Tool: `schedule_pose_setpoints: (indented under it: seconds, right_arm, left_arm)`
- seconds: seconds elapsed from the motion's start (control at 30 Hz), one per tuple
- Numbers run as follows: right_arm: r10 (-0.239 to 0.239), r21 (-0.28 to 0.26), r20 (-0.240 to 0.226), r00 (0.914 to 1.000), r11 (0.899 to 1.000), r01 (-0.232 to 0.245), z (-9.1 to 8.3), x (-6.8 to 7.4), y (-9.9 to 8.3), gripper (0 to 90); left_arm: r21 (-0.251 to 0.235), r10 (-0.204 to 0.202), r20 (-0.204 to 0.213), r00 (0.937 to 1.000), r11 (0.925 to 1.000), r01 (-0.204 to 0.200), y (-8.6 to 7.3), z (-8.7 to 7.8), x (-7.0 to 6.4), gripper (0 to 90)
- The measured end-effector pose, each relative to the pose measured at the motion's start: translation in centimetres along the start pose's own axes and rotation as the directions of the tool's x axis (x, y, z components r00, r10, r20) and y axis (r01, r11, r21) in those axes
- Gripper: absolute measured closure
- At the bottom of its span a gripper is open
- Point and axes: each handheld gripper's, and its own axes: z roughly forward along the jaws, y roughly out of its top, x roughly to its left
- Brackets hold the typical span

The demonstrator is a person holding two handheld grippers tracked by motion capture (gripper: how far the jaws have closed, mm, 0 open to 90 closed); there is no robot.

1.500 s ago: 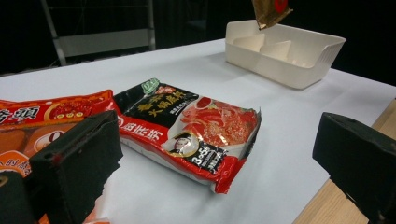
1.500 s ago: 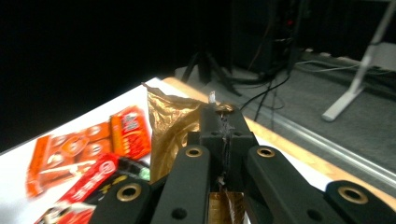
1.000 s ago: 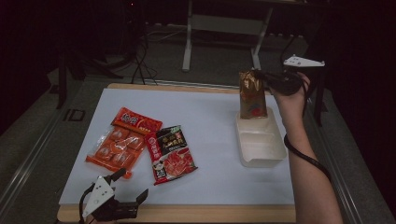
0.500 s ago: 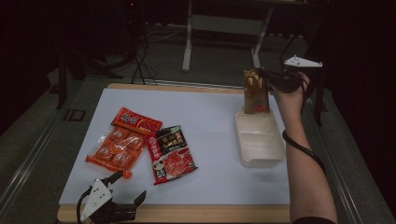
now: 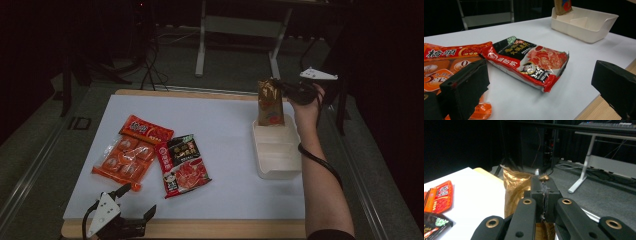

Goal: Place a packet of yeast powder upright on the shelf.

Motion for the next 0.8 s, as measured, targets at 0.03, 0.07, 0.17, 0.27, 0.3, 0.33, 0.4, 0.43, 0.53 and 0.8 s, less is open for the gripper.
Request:
schedule_pose_setpoints:
  seconds: [0.03, 0.07, 0.17, 0.27, 0.3, 0.33, 0.4, 0.43, 0.53, 0.8]
  right_arm:
    - [0.008, 0.001, -0.008, 0.9999, 1.0, -0.008, 0.1, 0.0, -0.2, 88.9]
    - [0.015, 0.005, -0.017, 0.9997, 1.0, -0.015, 0.2, 0.0, -0.3, 88.8]
    - [0.033, 0.024, -0.042, 0.9986, 0.999, -0.032, 0.4, 0.1, -0.8, 88.4]
    - [0.061, 0.055, -0.064, 0.9961, 0.997, -0.058, 0.5, 0.1, -1.4, 88.3]
    - [0.066, 0.068, -0.055, 0.9963, 0.996, -0.062, 0.5, 0.1, -1.5, 88.2]
    - [0.072, 0.076, -0.05, 0.9961, 0.995, -0.068, 0.4, 0.2, -1.7, 88.1]
    - [0.091, 0.095, -0.054, 0.9944, 0.992, -0.085, 0.3, 0.2, -2.0, 87.3]
    - [0.108, 0.107, -0.041, 0.9933, 0.989, -0.103, 0.3, 0.2, -2.1, 87.1]
    - [0.136, 0.107, -0.038, 0.99, 0.986, -0.131, -0.2, -0.1, -2.7, 86.6]
    - [0.203, 0.099, -0.003, 0.9791, 0.974, -0.202, -1.8, -0.8, -4.4, 86.2]
  left_arm:
    - [0.0, -0.002, 0.002, 1.0, 1.0, 0.002, 0.0, 0.0, 0.0, 1.9]
    - [-0.002, 0.0, 0.002, 1.0, 1.0, 0.0, 0.0, 0.0, 0.0, 1.9]
    - [-0.008, -0.003, 0.005, 1.0, 1.0, 0.003, 0.1, -0.1, -0.1, 1.8]
    - [-0.009, -0.003, 0.006, 1.0, 1.0, 0.003, 0.1, -0.1, -0.1, 1.9]
    - [-0.009, -0.003, 0.006, 1.0, 1.0, 0.003, 0.1, 0.0, -0.1, 1.8]
    - [-0.009, -0.001, 0.006, 1.0, 1.0, 0.001, 0.1, 0.0, 0.0, 1.9]
    - [-0.009, 0.0, 0.008, 1.0, 1.0, 0.001, 0.1, 0.0, -0.1, 1.9]
    - [-0.009, 0.001, 0.008, 1.0, 1.0, -0.001, 0.2, 0.0, -0.1, 1.9]
    - [-0.01, 0.005, 0.009, 0.9999, 0.9999, -0.004, 0.2, 0.0, -0.1, 1.9]
    - [-0.01, 0.006, 0.013, 0.9999, 0.9999, -0.006, 0.3, 0.1, -0.1, 1.9]
